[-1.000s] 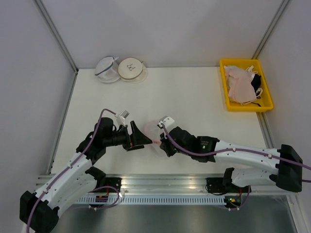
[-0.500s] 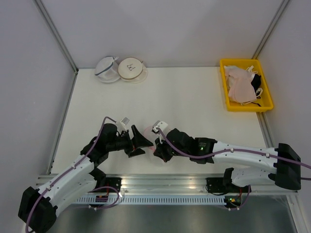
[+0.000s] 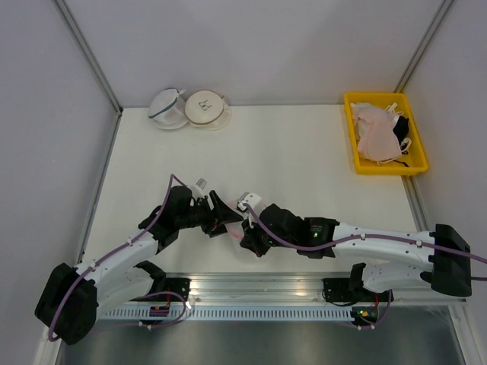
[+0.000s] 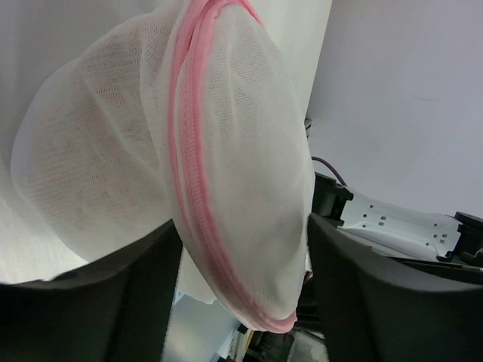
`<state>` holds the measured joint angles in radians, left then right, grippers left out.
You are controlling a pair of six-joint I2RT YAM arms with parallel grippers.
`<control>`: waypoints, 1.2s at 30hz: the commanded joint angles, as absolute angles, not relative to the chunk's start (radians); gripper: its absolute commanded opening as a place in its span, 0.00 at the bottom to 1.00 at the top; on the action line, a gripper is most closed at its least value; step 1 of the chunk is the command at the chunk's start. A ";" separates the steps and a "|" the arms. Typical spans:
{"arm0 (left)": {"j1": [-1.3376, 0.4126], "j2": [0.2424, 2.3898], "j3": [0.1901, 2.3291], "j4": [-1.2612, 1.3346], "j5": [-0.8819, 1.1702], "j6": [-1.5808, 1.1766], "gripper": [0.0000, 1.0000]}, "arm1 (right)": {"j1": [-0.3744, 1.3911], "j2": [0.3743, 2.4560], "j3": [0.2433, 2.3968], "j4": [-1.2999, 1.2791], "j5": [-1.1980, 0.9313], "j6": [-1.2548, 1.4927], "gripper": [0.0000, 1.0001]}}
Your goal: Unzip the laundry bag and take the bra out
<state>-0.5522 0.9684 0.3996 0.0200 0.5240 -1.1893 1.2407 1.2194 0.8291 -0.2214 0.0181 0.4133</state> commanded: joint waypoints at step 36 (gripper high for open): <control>-0.537 0.951 0.393 0.075 0.485 -1.204 0.17 | 1.249 1.123 0.741 -0.485 0.146 0.454 0.00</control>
